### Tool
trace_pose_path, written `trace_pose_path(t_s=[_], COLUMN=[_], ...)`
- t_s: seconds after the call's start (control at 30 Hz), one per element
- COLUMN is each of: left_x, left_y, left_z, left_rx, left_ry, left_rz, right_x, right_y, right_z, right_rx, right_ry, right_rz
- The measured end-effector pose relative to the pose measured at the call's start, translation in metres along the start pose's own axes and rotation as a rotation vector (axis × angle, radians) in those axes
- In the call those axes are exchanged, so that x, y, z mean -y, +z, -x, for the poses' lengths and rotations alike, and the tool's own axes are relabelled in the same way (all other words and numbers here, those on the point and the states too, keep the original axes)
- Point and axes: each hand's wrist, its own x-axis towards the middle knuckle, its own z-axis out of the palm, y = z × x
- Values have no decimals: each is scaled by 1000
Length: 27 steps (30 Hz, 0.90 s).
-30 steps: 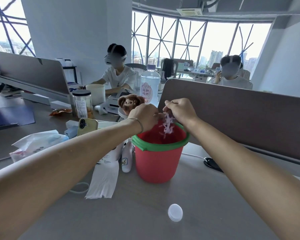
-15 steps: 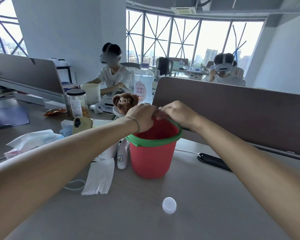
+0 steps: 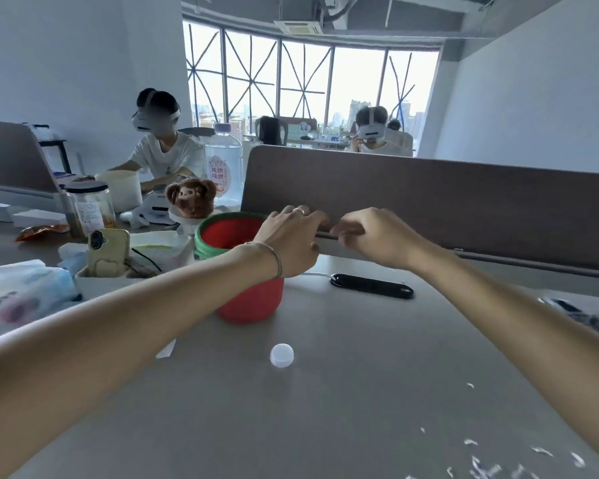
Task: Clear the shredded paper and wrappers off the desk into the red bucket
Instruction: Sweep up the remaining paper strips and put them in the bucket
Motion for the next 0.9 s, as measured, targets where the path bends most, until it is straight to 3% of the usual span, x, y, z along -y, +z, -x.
trace_pose_path(t_s=[0.17, 0.53, 0.67, 0.9], left_x=[-52, -105, -111, -146], left_y=[36, 101, 109, 139], left_z=[35, 133, 161, 140], left_rx=[83, 600, 777, 725], left_ry=[83, 263, 302, 355], left_rz=[48, 56, -67, -14], right_x=[-38, -154, -156, -111], right_y=[2, 56, 73, 66], right_z=[86, 224, 254, 318], right_rx=[24, 305, 350, 437], right_ry=[147, 521, 431, 242], right_rz=[72, 192, 239, 154])
